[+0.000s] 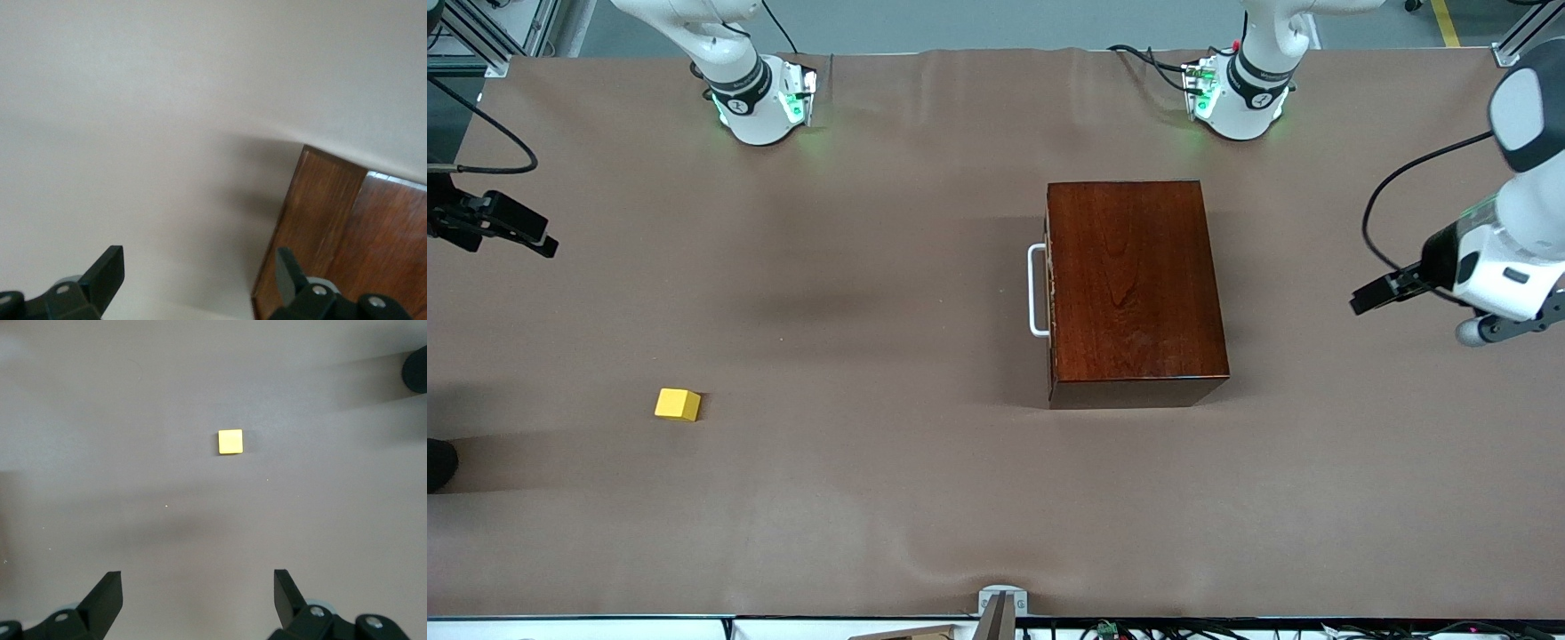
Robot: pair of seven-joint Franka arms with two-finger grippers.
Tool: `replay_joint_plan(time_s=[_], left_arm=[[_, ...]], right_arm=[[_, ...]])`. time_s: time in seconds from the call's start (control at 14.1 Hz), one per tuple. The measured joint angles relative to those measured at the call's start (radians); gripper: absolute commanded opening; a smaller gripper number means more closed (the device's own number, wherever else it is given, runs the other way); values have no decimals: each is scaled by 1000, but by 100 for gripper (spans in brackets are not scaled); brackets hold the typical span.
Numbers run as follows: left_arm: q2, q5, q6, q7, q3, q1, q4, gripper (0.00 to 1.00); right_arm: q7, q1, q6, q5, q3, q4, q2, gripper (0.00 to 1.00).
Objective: Open drawer, take yellow block, close drawer
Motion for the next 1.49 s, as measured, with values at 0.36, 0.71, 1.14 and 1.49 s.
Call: replay_joint_plan(time_s=[0.36, 0.71, 1.14, 1.49], left_arm=[[-69, 5, -72, 154, 1, 4, -4, 100], [-140, 8, -107, 324, 7, 55, 13, 100], [-142, 12, -214, 342, -37, 85, 90, 100], [-115, 54, -289, 342, -124, 103, 163, 100]], right_arm=[[-2, 0, -1, 0, 0, 0, 0, 100], [-2, 0, -1, 0, 0, 0, 0, 100], [-2, 0, -1, 0, 0, 0, 0, 100], [-2, 0, -1, 0, 0, 0, 0, 100]])
